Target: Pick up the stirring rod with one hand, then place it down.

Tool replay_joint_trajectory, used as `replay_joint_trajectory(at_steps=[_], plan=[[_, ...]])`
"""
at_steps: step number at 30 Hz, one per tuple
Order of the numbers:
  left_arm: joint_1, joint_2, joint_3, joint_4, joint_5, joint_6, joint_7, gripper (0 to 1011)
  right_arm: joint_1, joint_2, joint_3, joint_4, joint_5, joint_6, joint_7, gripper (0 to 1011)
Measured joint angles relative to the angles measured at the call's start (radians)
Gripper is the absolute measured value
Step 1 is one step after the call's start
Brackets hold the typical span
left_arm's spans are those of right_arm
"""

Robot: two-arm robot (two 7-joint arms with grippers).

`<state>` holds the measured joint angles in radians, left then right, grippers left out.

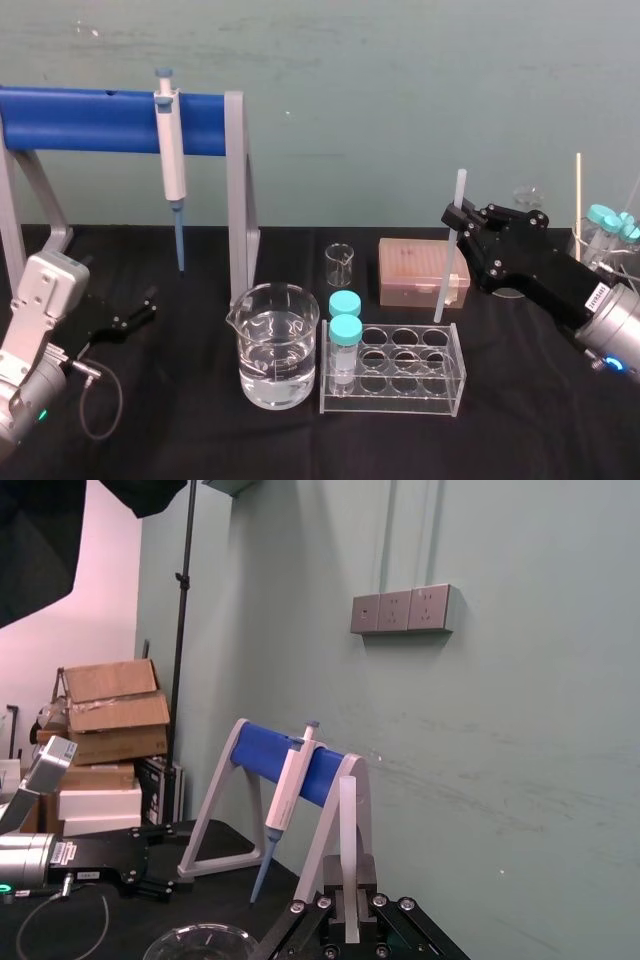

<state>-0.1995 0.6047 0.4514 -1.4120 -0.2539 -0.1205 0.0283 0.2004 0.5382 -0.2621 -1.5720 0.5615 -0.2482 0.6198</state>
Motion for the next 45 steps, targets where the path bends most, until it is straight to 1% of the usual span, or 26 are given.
replay_joint_trajectory(at_steps=[45], plan=[[0.0, 0.0, 0.0, 0.0, 0.0, 0.0, 0.0, 1000, 0.008, -0.003, -0.004, 0.007, -0.005, 0.008, 0.002, 65]])
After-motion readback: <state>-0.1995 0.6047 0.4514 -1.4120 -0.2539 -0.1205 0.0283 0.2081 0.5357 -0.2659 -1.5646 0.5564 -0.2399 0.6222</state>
